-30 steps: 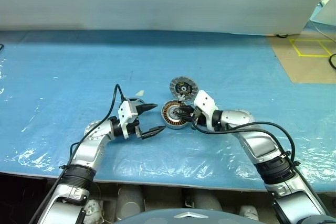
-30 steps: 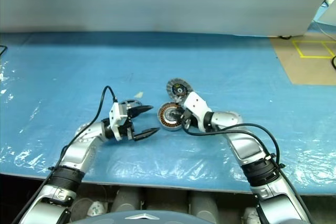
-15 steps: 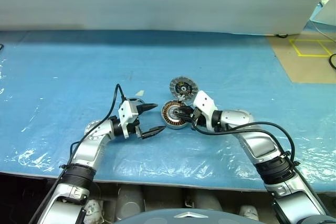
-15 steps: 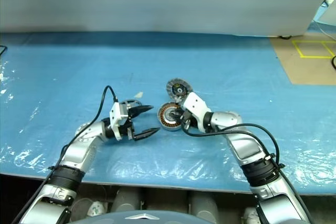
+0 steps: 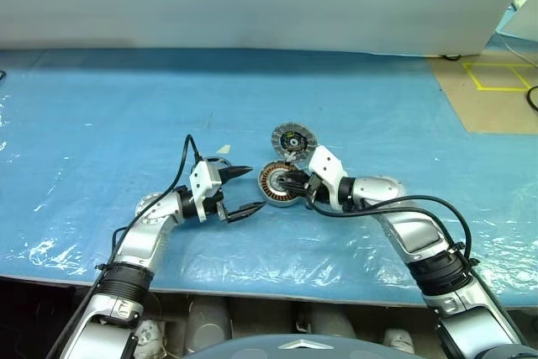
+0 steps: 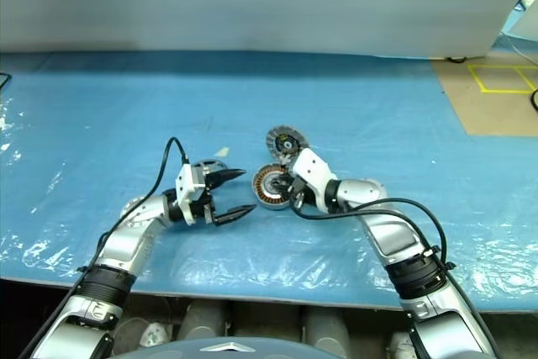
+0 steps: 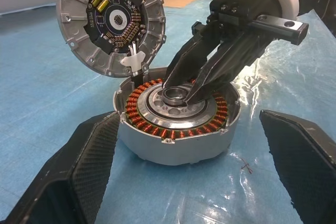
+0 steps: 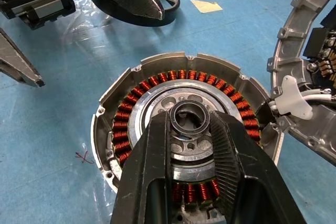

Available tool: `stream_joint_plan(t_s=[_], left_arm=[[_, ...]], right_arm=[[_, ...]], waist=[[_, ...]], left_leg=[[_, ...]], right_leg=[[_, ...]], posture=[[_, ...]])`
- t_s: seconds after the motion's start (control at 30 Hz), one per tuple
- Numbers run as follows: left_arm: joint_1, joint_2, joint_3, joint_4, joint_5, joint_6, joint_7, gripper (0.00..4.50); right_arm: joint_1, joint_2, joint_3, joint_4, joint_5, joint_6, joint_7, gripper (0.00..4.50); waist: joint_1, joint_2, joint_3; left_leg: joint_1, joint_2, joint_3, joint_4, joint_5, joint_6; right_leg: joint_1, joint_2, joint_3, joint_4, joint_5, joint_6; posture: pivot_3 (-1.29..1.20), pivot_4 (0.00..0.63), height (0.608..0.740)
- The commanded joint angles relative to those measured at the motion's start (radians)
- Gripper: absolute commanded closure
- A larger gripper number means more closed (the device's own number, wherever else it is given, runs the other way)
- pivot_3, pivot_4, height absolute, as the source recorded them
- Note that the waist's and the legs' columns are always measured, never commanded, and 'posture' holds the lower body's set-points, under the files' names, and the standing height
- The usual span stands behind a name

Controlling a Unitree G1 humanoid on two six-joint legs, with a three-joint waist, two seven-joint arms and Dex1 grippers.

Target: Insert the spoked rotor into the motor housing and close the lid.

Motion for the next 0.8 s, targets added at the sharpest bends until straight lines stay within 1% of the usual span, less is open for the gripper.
stream_joint_plan(t_s=[0.03,0.13,0.2,0.27,0.37,0.47,0.53,0.63,0.67,0.8], left_arm=[[0.000,-0.001,0.000,-0.027,-0.003,0.001,0.006,0.00],[0.001,-0.001,-0.002,-0.027,-0.003,0.001,0.007,0.00],[0.001,-0.001,-0.002,-0.027,-0.002,0.001,0.007,0.00],[0.001,-0.001,-0.002,-0.026,-0.001,0.002,0.008,0.00],[0.001,-0.001,-0.002,-0.025,0.000,0.002,0.008,0.00],[0.001,0.000,-0.004,-0.022,0.003,0.002,0.007,0.00],[0.000,0.000,-0.004,-0.020,0.003,0.002,0.007,0.00],[-0.002,-0.001,-0.007,-0.018,0.005,0.002,0.006,0.00],[-0.002,-0.002,-0.008,-0.018,0.005,0.002,0.005,0.00],[-0.003,-0.002,-0.009,-0.018,0.005,0.004,0.004,0.00]], right_arm=[[0.000,0.000,0.009,-0.021,-0.006,-0.007,0.004,3.80],[-0.002,0.003,0.009,-0.013,-0.009,-0.010,0.000,3.80],[-0.004,0.008,0.005,-0.005,-0.013,-0.018,-0.010,3.06],[-0.005,0.014,-0.007,0.001,-0.008,-0.020,-0.017,2.46],[-0.003,0.044,-0.059,-0.009,0.052,-0.017,-0.019,1.45],[0.007,0.064,-0.110,-0.028,0.114,-0.028,-0.005,1.45],[0.010,0.065,-0.122,-0.033,0.129,-0.030,0.000,1.45],[0.016,0.053,-0.112,-0.033,0.110,-0.046,0.000,2.09],[0.018,0.047,-0.104,-0.028,0.093,-0.058,-0.003,2.37],[0.018,0.034,-0.062,0.000,0.027,-0.083,-0.020,3.79]], waist=[[0.000,0.000,0.000],[0.000,0.000,0.000],[0.000,0.000,0.000],[0.000,0.000,0.000],[0.000,0.000,0.000],[0.000,0.000,0.000],[0.000,0.000,0.000],[0.000,0.000,0.000],[0.000,0.000,0.000],[-0.001,0.000,0.000]], left_leg=[[0.000,0.000,0.000,0.000,0.000,0.000],[0.000,0.000,0.000,0.000,0.000,0.000],[0.000,0.000,0.000,0.000,0.000,0.000],[0.000,0.000,0.000,0.000,0.000,0.000],[0.000,0.000,0.000,0.000,0.000,0.000],[0.000,0.000,0.000,0.000,0.000,0.000],[0.000,0.000,0.000,0.000,0.000,0.000],[0.000,0.000,0.000,0.000,0.000,0.000],[0.000,0.000,0.000,0.000,0.000,0.000],[0.000,0.000,0.000,0.000,0.000,0.000]], right_leg=[[0.000,0.000,0.000,0.000,0.000,0.000],[0.000,0.000,0.000,0.000,0.000,0.000],[0.000,0.000,0.000,0.000,0.000,0.000],[0.000,0.000,0.000,0.000,0.000,0.000],[0.000,0.000,0.000,0.000,0.000,0.000],[0.000,0.000,0.000,0.000,0.000,0.000],[0.000,0.000,0.000,0.000,0.000,0.000],[0.000,0.000,0.000,0.000,0.000,0.000],[0.000,0.000,0.000,0.000,0.000,0.000],[0.000,0.000,0.000,0.000,0.000,0.000]], posture=[[0.00,0.150,0.740],[0.00,0.150,0.740],[0.00,0.150,0.740],[0.00,0.150,0.740],[0.00,0.150,0.740],[0.00,0.150,0.740],[0.00,0.150,0.740],[0.00,0.150,0.740],[0.00,0.150,0.740],[0.00,0.150,0.740]])
